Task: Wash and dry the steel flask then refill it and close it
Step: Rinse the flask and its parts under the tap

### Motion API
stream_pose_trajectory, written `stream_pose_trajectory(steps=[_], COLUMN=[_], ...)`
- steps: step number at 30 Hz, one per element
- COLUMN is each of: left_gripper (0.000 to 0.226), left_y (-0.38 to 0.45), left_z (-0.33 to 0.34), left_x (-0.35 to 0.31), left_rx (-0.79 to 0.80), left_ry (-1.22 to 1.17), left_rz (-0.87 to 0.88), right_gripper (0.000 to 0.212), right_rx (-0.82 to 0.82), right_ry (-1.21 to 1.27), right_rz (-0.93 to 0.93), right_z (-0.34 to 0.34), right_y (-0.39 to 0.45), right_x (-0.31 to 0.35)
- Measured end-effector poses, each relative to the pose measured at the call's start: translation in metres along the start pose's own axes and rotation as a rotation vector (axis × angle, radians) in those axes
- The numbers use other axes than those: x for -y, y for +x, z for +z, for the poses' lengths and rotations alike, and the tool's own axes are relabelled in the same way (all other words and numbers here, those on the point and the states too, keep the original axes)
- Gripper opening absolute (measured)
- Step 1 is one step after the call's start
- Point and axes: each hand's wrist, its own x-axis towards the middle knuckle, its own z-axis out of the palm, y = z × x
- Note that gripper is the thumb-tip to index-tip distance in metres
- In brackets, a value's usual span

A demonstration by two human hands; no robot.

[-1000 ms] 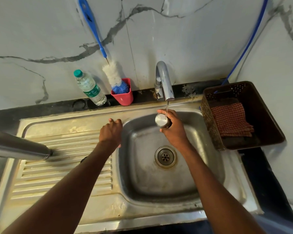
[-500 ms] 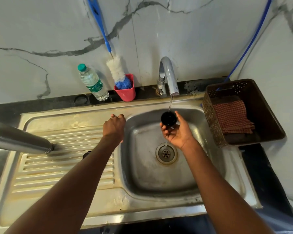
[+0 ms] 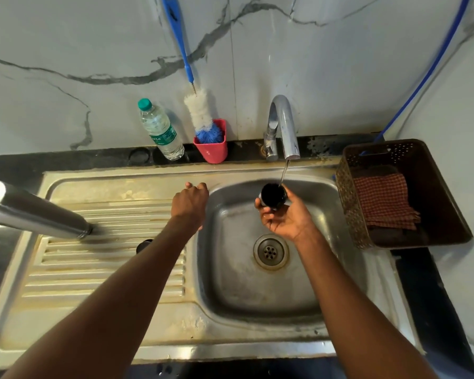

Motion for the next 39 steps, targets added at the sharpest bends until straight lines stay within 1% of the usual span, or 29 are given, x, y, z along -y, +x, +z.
stream_pose_trajectory(steps=[3,5,7,9,10,12,14,15,16,18,19,20,21,22,24,25,27,28,29,31,32,33,34,36,38,39], left_gripper=[0.088,0.084,0.081,0.077,0.073,0.066,0.066,0.067,0.068,0.065,0.064,0.064,0.065,0.067,0.072,0.075,0.08,0.081,0.08,0.076,0.075,0.074,0.073,0.074,0.076,0.076], left_y=[0.0,0.0,0.0,0.002,0.002,0.004,0.004,0.005,0.005,0.004,0.004,0.005,0.004,0.004,0.002,0.002,0.001,0.001,0.001,0.001,0.001,0.001,0.0,-0.001,-0.001,-0.002], left_z=[-0.001,-0.002,-0.003,-0.002,-0.001,0.0,0.001,0.002,0.003,0.003,0.003,0.003,0.003,0.003,0.002,0.002,0.0,0.001,0.0,0.001,0.001,0.001,0.001,0.001,0.0,0.0], left_x=[-0.001,-0.003,-0.003,-0.004,-0.006,-0.007,-0.006,-0.006,-0.005,-0.006,-0.007,-0.007,-0.007,-0.006,-0.005,-0.004,-0.004,-0.005,-0.006,-0.008,-0.008,-0.008,-0.007,-0.006,-0.006,-0.007], left_rx=[0.008,0.011,0.0,-0.009,-0.015,-0.028,-0.03,-0.033,-0.035,-0.042,-0.045,-0.047,-0.046,-0.039,-0.024,-0.018,-0.006,-0.006,-0.01,-0.024,-0.03,-0.033,-0.035,-0.035,-0.031,-0.032], left_ry=[0.004,0.01,0.029,0.042,0.043,0.057,0.052,0.045,0.042,0.033,0.03,0.033,0.037,0.039,0.04,0.036,0.035,0.03,0.023,0.026,0.027,0.026,0.024,0.024,0.019,0.011], left_rz=[0.003,0.008,0.003,0.008,0.012,0.014,0.001,-0.01,-0.016,-0.01,-0.006,-0.003,-0.002,-0.003,-0.007,-0.012,-0.012,-0.005,0.001,0.002,0.001,-0.001,-0.007,-0.018,-0.01,-0.006], right_gripper=[0.06,0.064,0.057,0.043,0.045,0.065,0.076,0.076,0.075,0.069,0.064,0.06,0.06,0.062,0.07,0.072,0.074,0.074,0.074,0.071,0.066,0.059,0.055,0.054,0.062,0.065], right_rx=[-0.099,-0.12,-0.146,-0.188,-0.203,-0.2,-0.195,-0.186,-0.174,-0.13,-0.102,-0.081,-0.076,-0.086,-0.141,-0.18,-0.246,-0.235,-0.197,-0.091,-0.045,-0.03,-0.057,-0.138,-0.198,-0.195], right_ry=[-0.057,-0.067,-0.139,-0.258,-0.352,-0.616,-0.853,-0.894,-0.867,-0.641,-0.533,-0.489,-0.545,-0.667,-0.98,-1.057,-0.998,-0.957,-0.899,-0.76,-0.726,-0.725,-0.765,-0.84,-0.855,-0.898], right_rz=[-0.063,-0.096,-0.152,-0.282,-0.383,-0.595,-0.755,-0.803,-0.827,-0.788,-0.721,-0.657,-0.616,-0.601,-0.652,-0.682,-0.749,-0.781,-0.773,-0.663,-0.586,-0.537,-0.527,-0.615,-0.739,-0.78], right_z=[0.0,0.002,0.002,-0.003,-0.005,-0.008,-0.012,-0.013,-0.013,-0.002,0.003,0.007,0.008,0.007,-0.003,-0.007,-0.006,-0.002,0.003,0.007,0.006,0.006,0.003,-0.001,0.002,0.005], right_y=[0.004,0.002,-0.005,-0.007,-0.007,-0.006,-0.006,-0.009,-0.011,-0.013,-0.011,-0.01,-0.01,-0.013,-0.022,-0.026,-0.026,-0.024,-0.021,-0.015,-0.016,-0.021,-0.025,-0.031,-0.03,-0.031], right_x=[0.0,-0.002,-0.004,-0.004,-0.004,-0.005,-0.006,-0.005,-0.005,-0.004,-0.006,-0.009,-0.011,-0.012,-0.011,-0.009,-0.002,0.0,0.001,0.0,-0.001,-0.002,-0.002,0.001,0.005,0.006])
